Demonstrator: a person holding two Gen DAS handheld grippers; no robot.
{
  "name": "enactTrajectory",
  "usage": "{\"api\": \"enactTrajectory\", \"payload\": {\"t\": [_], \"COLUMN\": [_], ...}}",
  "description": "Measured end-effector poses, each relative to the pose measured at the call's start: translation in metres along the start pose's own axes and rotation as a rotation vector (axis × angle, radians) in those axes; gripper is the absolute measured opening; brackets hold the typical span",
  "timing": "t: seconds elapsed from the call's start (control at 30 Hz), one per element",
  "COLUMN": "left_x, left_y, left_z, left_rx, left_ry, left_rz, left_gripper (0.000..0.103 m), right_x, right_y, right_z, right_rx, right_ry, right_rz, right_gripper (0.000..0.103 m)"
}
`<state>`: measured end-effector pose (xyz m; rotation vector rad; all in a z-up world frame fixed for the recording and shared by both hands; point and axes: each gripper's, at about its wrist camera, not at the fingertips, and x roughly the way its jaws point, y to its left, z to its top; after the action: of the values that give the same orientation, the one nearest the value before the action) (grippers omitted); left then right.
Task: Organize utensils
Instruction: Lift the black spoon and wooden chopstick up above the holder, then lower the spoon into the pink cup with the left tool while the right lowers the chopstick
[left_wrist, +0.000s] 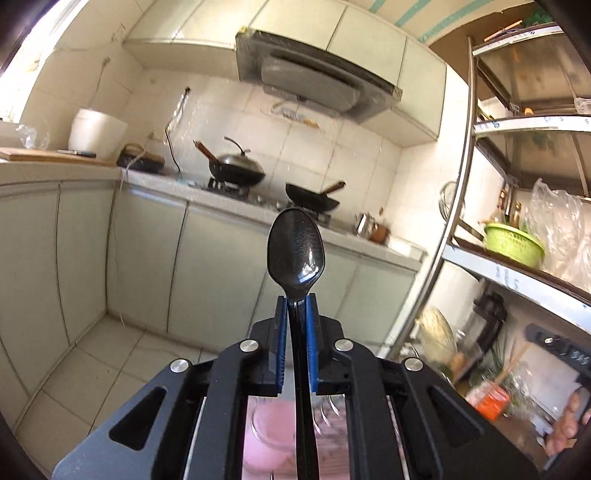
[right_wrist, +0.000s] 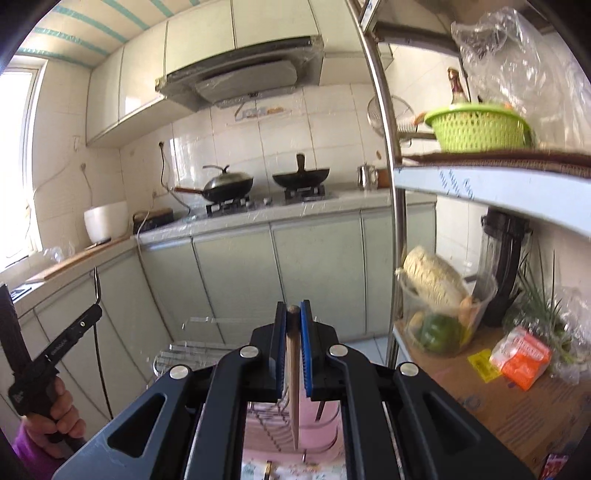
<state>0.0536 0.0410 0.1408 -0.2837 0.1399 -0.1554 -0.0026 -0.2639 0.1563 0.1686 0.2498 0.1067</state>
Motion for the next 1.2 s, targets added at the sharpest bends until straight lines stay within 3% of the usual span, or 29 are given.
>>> {"api": "enactTrajectory", "payload": {"t": [0.23, 0.73, 1.1, 1.2], "left_x": [0.038, 0.072, 0.071, 0.062], "left_y": [-0.01, -0.016, -0.003, -0.004], "left_z": [-0.002, -0.031, -0.072, -0.077], "left_rx": [0.044, 0.118, 0.114, 0.135], "left_ry": [-0.088, -0.139, -0.069, -0.09], "left_rz": [0.071, 0.14, 0.135, 0.145], "left_gripper": [0.009, 0.009, 0.009, 0.009], "right_x": [0.014, 0.038, 0.069, 0.078], "right_y": [-0.01, -0.011, -0.02, -0.023], "right_z": [0.035, 0.072, 0.025, 0.007], "right_rx": [-0.017, -0.033, 0.003, 0.01], "right_ry": [-0.033, -0.078, 0.045, 0.095], "right_rz": [-0.037, -0.046, -0.038, -0.037], "right_gripper": [0.007, 0.007, 0.007, 0.007]}}
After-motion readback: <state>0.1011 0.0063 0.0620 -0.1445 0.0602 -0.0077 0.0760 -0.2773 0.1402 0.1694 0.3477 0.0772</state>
